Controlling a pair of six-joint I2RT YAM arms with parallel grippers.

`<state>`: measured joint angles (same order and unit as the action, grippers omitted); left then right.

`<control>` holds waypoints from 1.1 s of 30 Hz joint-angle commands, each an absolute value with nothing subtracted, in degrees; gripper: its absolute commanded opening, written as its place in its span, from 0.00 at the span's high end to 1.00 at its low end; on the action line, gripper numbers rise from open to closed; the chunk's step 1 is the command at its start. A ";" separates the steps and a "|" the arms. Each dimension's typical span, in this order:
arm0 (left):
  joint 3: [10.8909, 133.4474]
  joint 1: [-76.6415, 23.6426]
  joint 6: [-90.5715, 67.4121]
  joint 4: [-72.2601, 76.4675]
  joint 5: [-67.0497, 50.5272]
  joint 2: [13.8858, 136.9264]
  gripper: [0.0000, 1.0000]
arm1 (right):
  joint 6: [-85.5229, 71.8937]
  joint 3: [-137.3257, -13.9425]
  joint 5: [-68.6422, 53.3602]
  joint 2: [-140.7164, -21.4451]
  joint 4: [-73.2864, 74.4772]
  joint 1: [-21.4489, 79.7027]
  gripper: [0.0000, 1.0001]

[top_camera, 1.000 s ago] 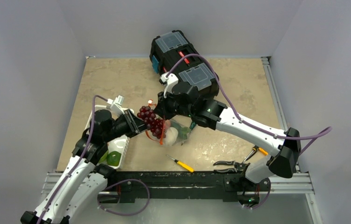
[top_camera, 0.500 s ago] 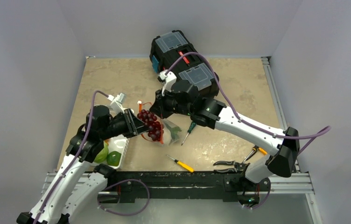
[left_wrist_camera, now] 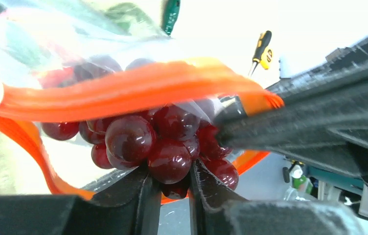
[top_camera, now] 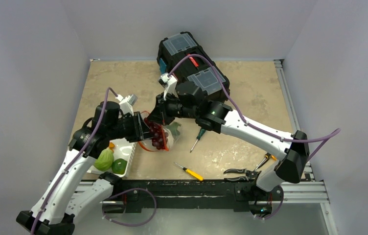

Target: Place the food in the zip-top bag and seal the zipper

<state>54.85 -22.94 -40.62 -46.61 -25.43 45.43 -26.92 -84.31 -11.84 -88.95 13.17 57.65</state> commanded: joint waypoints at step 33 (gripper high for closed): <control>44.87 -23.11 -38.24 -53.00 -19.27 30.36 0.64 | -26.35 -84.07 -12.17 -85.13 10.52 57.57 1.00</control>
<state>45.12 -22.96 -37.08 -58.74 -15.79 29.82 -27.35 -83.85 -13.04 -88.86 12.88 57.69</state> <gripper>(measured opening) 0.426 0.004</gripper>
